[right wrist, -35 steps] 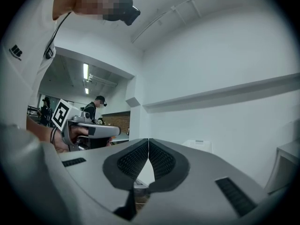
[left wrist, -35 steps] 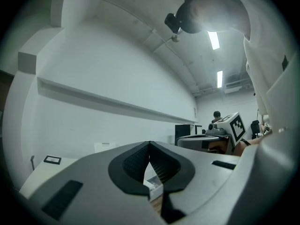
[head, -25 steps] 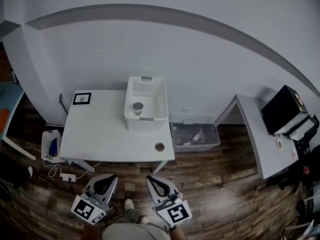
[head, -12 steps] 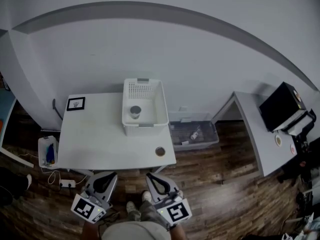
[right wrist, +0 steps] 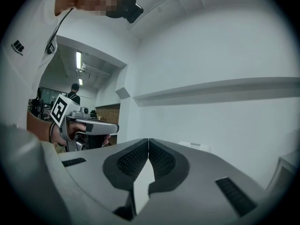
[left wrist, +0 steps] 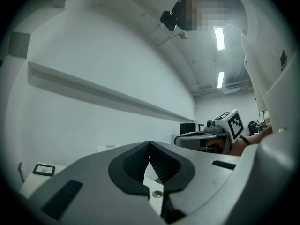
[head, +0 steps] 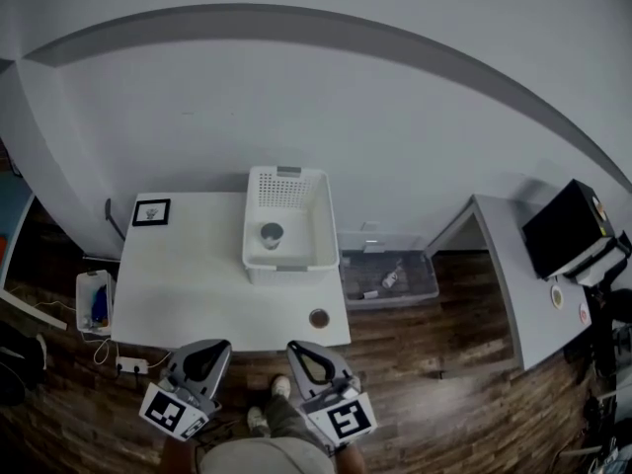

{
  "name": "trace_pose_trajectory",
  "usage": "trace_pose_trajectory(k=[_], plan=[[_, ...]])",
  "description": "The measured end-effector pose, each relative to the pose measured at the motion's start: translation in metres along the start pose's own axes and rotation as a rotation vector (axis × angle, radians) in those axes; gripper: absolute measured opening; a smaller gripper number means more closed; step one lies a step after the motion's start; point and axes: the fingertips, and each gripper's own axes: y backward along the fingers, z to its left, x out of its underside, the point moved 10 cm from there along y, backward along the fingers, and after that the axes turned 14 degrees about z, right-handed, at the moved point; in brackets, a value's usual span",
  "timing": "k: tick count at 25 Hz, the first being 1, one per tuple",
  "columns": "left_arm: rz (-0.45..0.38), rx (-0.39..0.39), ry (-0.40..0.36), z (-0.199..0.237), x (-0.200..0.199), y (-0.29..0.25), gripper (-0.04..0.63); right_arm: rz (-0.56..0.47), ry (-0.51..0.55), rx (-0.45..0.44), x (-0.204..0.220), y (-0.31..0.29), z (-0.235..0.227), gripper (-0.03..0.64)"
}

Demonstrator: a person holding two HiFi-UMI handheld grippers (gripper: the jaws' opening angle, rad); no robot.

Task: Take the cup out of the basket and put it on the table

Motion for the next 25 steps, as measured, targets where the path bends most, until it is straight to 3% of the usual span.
trace_pose_trajectory(k=[25], plan=[[0.034, -0.115, 0.017, 0.051, -0.030, -0.095, 0.000, -0.002, 0.027, -0.109, -0.005, -0.076, -0.110, 0.011]])
